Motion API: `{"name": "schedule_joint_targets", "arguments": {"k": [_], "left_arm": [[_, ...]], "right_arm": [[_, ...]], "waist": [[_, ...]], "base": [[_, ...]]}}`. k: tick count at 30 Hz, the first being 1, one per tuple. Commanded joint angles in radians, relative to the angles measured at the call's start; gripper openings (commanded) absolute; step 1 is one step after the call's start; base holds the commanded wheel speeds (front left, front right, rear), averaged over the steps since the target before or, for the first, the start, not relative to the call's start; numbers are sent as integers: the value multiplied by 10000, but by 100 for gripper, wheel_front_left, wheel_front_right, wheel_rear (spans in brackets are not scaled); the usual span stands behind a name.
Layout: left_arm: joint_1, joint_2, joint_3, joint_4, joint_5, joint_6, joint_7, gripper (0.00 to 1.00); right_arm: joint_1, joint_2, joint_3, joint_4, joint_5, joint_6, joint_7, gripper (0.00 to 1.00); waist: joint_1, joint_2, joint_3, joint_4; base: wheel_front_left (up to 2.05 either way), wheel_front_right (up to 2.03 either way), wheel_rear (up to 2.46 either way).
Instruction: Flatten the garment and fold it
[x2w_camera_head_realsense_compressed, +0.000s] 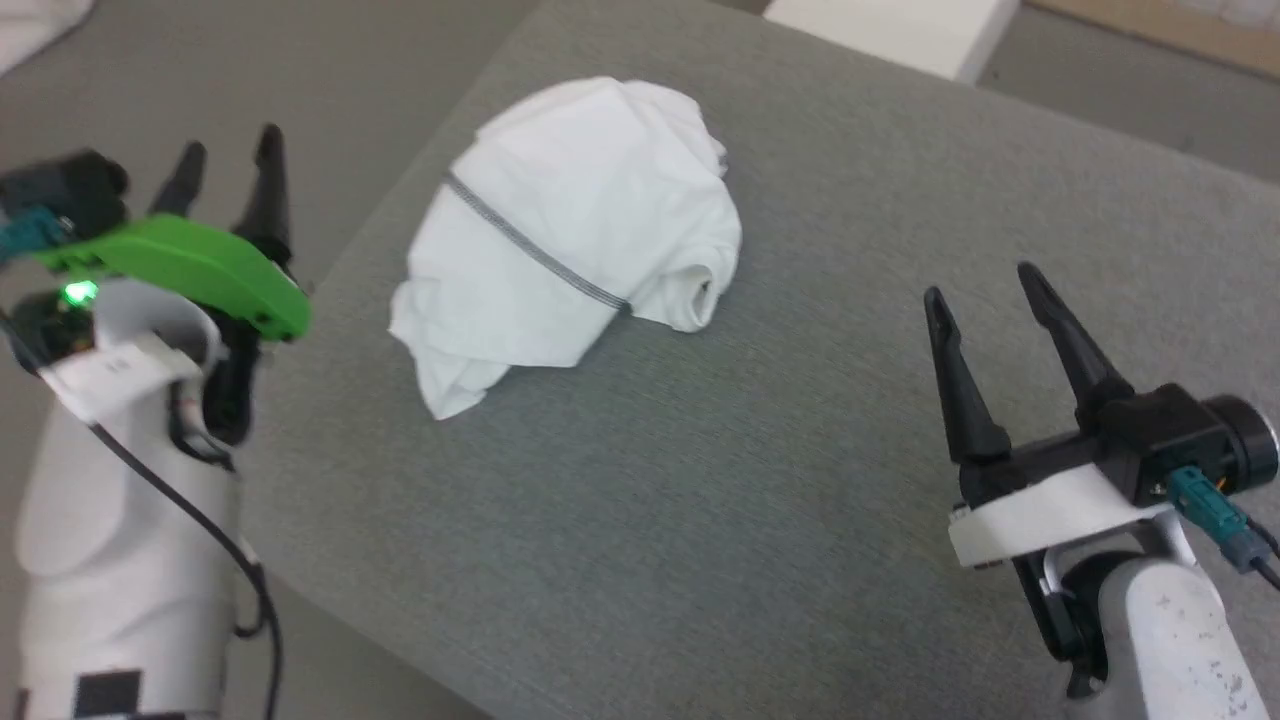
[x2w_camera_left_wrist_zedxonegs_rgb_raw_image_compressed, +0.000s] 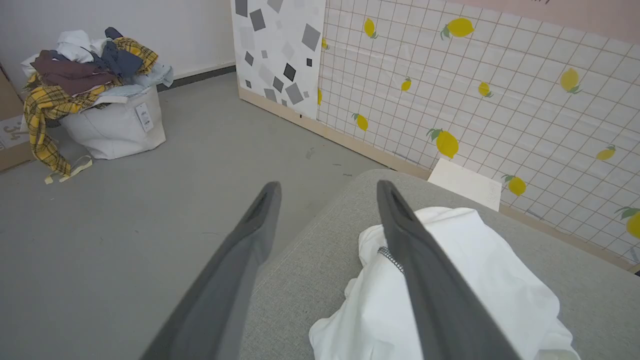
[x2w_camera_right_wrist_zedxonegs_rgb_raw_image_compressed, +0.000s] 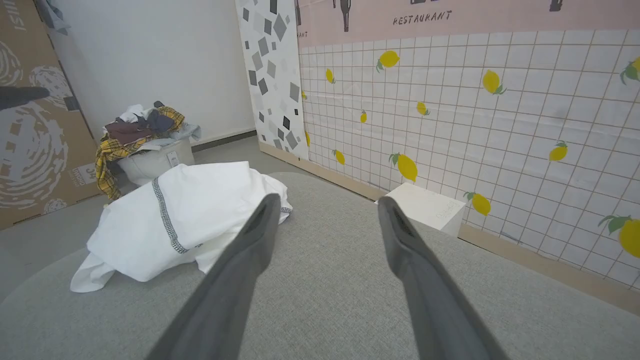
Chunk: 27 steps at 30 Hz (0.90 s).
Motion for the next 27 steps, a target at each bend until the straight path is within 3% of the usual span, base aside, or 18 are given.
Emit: {"name": "schedule_joint_targets", "arguments": {"k": [1,4,8,13,15,18,21,24,27], "left_arm": [[-339,170,63,163,-192,-140,321,100],[-962,731,139,606,-920,-421,2099,100],[-1016,1240,335,677,-1624,-400,3988,100],[-600,1470,601,667,-2131,343,5680,100],[-116,1368,716,712,-2372,953,6515,100],[353,1213,709,664,-2635,1261,7245,100],[825,1314,500,254,-2585,1077,7502,0],[892,1671,603,-205,-1883,839,5881,0],[662,1937,820,-296,-975,681,3285,0]], "right_arm": [[-259,-29,21,-70,-34,-17,5,100],[-677,-31,-41,-35,26,-17,-165,100],[-966,-23,-34,108,131,-17,-402,100],[-1166,-14,5,425,262,-17,-705,100],[-1213,-11,38,644,357,-17,-869,100],[-1236,-9,43,823,472,-17,-992,100],[-1172,-9,51,1031,564,-17,-1095,100],[-1028,-8,23,1273,660,-17,-1183,100],[-752,-8,-7,1565,761,-17,-1263,100]], "waist": [[-1,0,2500,-2377],[-1,0,3260,-3110],[-1,0,3774,-3693],[-1,0,3994,-4053],[-1,0,3865,-4169],[-1,0,3588,-4201],[-1,0,3057,-4170],[-1,0,2399,-4114],[-1,0,1462,-4053]], "base": [[0,0,0],[0,0,0],[0,0,0],[0,0,0],[0,0,0],[0,0,0],[0,0,0],[0,0,0],[0,0,0]]}}
